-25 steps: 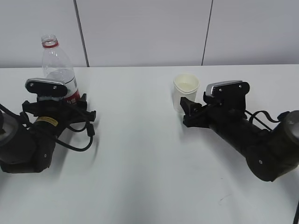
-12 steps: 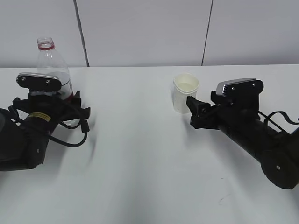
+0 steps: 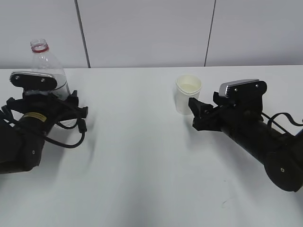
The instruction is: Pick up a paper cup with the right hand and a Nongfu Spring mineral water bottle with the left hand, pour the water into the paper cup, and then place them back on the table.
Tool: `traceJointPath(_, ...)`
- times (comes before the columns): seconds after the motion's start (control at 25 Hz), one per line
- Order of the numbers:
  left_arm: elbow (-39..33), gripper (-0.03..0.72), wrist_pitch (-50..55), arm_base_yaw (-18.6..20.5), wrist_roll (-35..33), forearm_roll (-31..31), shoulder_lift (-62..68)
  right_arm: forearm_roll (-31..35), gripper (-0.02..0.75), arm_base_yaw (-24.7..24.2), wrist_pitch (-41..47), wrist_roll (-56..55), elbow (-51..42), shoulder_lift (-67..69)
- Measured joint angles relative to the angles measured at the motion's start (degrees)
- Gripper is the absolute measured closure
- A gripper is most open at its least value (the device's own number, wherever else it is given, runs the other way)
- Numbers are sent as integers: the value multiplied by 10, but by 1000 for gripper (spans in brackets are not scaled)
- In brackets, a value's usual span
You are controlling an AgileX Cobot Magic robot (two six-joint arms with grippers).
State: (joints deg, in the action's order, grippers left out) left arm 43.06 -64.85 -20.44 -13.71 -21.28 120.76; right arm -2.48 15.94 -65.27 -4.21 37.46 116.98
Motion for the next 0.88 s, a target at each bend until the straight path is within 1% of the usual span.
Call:
traceJointPath(0.48,-24,186,-2,0,-1,12,-41,0,177,0,-1,0,-1,0)
traceJointPath(0.72,-67,186,2,-1,-3,11,-79,0,177,0,-1,0,-1,0)
traceJointPath(0.88,-87,186,0,-12,-3,11,-98,-1,177,0,-1,0,-1,0)
